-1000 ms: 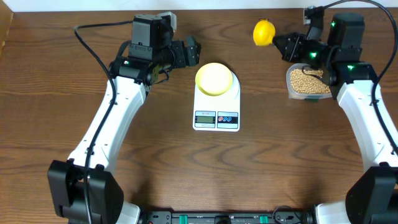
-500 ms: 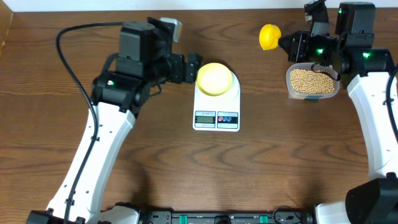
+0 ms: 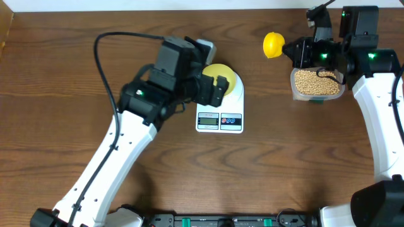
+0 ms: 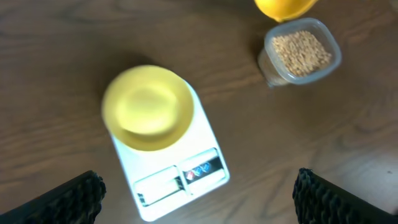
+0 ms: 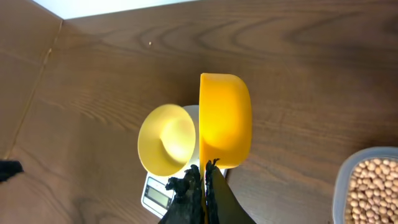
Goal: Scoop item into bowl and weigh 50g on scale
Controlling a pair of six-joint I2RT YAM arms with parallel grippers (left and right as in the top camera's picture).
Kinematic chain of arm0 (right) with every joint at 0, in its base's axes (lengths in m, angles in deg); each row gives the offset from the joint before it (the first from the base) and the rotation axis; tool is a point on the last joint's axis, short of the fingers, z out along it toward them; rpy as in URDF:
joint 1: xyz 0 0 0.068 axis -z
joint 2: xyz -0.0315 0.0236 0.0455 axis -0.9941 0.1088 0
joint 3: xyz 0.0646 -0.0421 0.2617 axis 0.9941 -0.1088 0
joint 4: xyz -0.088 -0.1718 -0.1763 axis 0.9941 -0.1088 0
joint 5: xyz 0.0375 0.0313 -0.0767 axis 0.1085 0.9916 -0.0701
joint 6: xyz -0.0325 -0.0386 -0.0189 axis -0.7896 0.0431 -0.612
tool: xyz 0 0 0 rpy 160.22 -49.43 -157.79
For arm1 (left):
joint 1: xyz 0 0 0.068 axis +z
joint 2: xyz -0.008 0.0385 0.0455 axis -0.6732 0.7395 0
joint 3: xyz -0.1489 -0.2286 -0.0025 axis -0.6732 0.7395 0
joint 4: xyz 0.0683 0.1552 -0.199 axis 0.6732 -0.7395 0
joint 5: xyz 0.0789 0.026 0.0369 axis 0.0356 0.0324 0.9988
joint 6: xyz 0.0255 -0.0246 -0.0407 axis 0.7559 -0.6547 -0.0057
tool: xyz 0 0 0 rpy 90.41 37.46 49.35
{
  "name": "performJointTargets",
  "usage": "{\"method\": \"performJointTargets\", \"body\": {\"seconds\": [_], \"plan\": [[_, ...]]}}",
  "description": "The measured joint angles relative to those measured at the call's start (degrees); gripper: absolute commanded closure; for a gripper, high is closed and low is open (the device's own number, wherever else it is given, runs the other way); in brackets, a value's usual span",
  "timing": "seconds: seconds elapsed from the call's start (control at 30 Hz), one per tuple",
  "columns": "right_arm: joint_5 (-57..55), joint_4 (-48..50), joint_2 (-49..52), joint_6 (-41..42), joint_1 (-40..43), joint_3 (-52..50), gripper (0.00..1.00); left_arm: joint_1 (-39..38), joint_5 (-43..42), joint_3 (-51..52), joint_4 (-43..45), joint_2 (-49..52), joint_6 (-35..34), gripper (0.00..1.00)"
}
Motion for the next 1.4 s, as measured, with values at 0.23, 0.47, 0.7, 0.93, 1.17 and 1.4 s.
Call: {"method": "performJointTargets", "body": {"seconds": [0.23,0.47,0.7,0.93,1.17,1.4], "plan": [[0.0,-1.8,0.0,-1.6,0.0,0.0,0.99,-6.4,0.8,3.7,-0.1,3.2,-2.6,0.02],[0.0,-1.9,0.0,-2.4,0.0,0.0,0.99,-11.0,4.6,4.3,0.0,9.1,-2.8,0.02],[0.0,-2.1,0.0,-3.1,0.0,0.0,0.99,-13.1,5.8,4.3,0.4,13.4,-2.7,0.02],[0.0,-2.1,0.0,-3.3,0.0,0.0,0.99,-13.9,6.4,4.3,0.8,17.3,-2.7,0.02],[0.0,-2.4,0.0,-3.3,0.0,0.0,0.99,-14.5,7.9,4.3,1.6,21.4,0.9,0.02],[-0.5,-2.4,0.0,-3.3,0.0,0.0,0.99,-17.3,8.5,4.3,1.7,22.4,9.0,0.02]]}}
